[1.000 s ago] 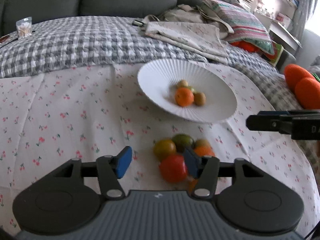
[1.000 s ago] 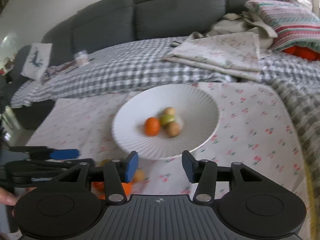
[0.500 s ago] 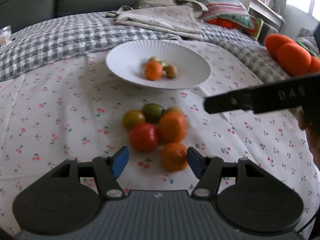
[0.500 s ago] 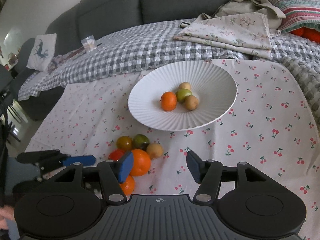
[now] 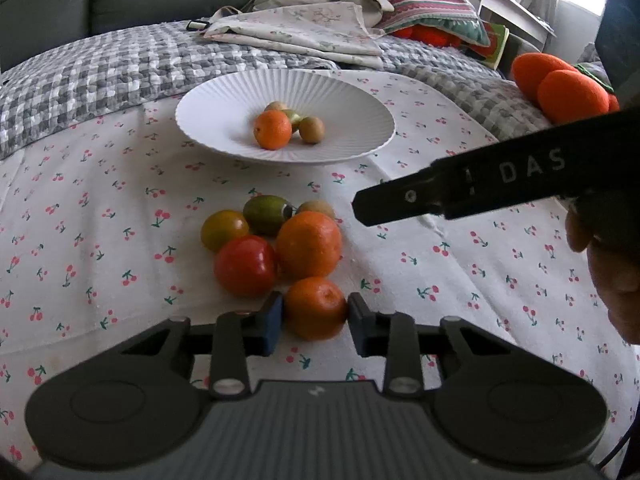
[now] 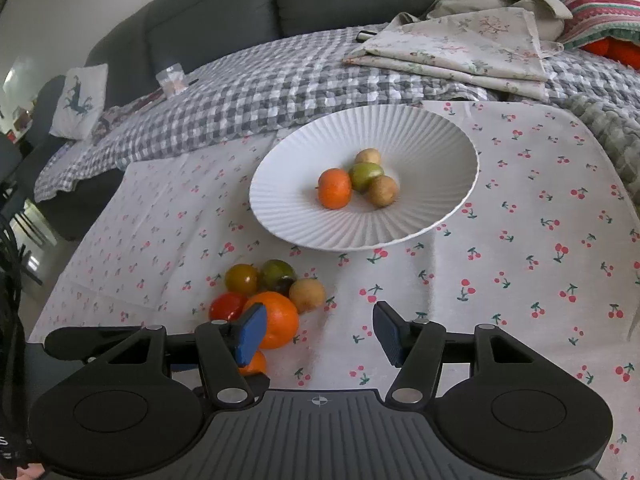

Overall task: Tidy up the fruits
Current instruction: 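Grasp a large tangerine with the right tool while the left tool grasps another tangerine, then carry both tangerines to the white bowl and release them, then move the left tool back to the fruits and grasp the red tomato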

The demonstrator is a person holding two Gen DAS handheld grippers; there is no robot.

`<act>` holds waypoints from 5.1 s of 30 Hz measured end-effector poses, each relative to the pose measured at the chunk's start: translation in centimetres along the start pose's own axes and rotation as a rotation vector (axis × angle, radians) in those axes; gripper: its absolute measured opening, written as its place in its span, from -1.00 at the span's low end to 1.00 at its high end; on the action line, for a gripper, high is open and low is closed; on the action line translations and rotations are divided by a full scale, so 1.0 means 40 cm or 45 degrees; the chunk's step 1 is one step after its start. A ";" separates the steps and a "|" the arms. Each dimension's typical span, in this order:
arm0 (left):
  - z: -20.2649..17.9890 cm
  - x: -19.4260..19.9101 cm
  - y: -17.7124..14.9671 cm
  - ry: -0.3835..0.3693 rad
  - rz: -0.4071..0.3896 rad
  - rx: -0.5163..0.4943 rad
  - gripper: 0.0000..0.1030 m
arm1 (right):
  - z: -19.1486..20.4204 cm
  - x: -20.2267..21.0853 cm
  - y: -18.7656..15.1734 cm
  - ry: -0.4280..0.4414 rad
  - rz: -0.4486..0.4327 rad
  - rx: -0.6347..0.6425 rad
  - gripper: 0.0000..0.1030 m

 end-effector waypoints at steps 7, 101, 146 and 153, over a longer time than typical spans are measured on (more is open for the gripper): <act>0.015 0.038 0.017 -0.014 0.006 0.017 -0.38 | 0.002 -0.017 -0.004 0.016 0.008 -0.008 0.14; -0.031 -0.148 0.259 0.127 -0.184 0.134 -0.11 | -0.177 -0.051 0.106 -0.108 -0.178 -0.168 -0.23; 0.130 0.015 0.141 0.124 -0.134 0.219 0.27 | -0.093 0.044 0.082 -0.053 -0.188 -0.128 0.26; 0.092 -0.004 0.106 0.126 -0.077 0.120 0.36 | -0.063 0.048 0.068 -0.013 -0.170 -0.092 0.27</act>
Point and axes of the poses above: each gripper's, at about its wrist camera, not at the fingertips, and x roughly against the way its jaws point, z to its left, y to its top, the point moved 3 cm from there along -x, roughly the way its jaws point, and after that the axes turned 12 degrees about x, right-handed, at the moved point
